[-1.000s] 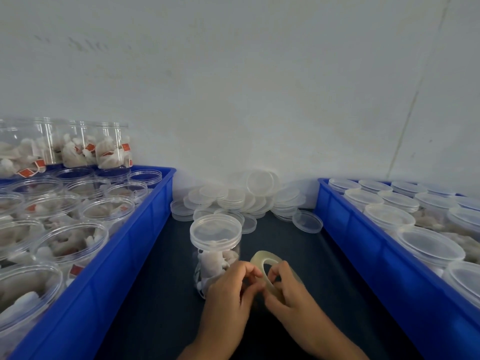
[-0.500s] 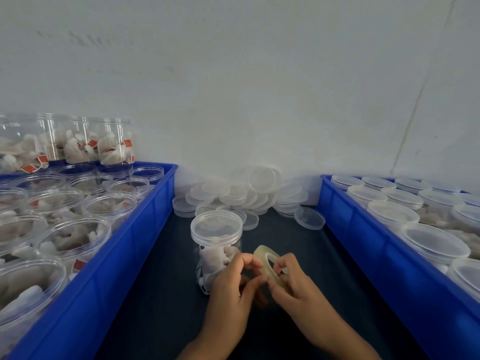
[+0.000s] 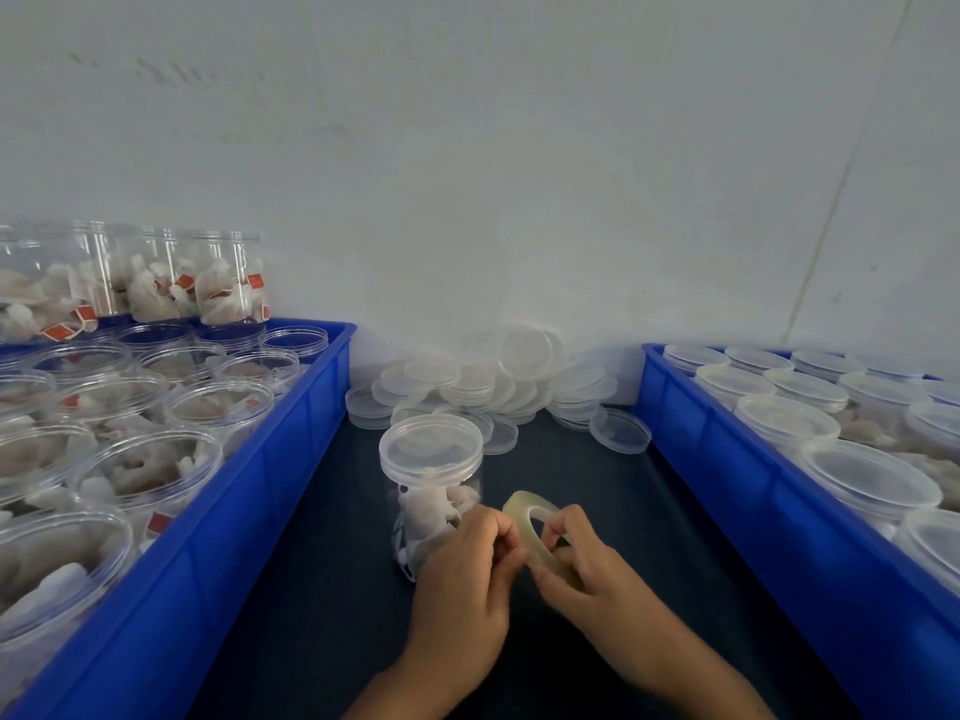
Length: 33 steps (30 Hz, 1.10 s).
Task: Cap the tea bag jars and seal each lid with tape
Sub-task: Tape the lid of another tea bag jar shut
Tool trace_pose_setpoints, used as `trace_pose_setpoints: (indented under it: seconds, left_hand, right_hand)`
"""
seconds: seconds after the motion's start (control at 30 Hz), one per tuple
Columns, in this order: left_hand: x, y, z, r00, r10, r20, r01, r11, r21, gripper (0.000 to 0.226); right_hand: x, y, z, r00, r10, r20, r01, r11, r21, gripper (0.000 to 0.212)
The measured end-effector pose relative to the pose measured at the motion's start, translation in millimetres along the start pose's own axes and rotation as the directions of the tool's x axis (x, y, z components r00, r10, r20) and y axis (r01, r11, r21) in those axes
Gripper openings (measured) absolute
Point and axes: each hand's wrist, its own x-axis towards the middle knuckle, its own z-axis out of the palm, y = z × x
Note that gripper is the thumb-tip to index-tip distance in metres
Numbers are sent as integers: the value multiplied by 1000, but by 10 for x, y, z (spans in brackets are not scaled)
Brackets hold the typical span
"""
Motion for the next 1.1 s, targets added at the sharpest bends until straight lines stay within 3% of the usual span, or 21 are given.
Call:
trace_pose_setpoints:
  seconds: [0.17, 0.3, 0.47, 0.57, 0.7, 0.9, 1.1]
  left_hand:
    - [-15, 19, 16, 998, 46, -30, -44, 997, 69, 24]
    - [-14, 20, 26, 1000, -12, -5, 12, 1000, -15, 20]
    - [27, 40, -15, 995, -70, -72, 61, 990, -125, 23]
    - [32, 54, -28, 992, -94, -81, 81, 986, -147, 32]
    - [45, 101, -20, 992, -17, -127, 8, 997, -74, 14]
    - [38, 127, -40, 990, -24, -137, 10, 995, -97, 16]
    - [84, 120, -113, 974, 54, -218, -55, 998, 2, 20]
  right_hand:
    - [-12, 5, -50, 999, -54, -7, 54, 999, -8, 13]
    - [-22, 9, -92, 992, -128, 1, 127, 987, -102, 16]
    - [-21, -1, -85, 981, -191, -23, 183, 964, -194, 17]
    - [-27, 3, -93, 987, -160, -36, 149, 967, -206, 14]
    - [-30, 25, -116, 988, -139, -73, 117, 962, -245, 15]
    - [-17, 22, -136, 997, -65, -47, 51, 966, -253, 14]
    - [4, 4, -132, 994, 67, -85, -96, 906, -413, 23]
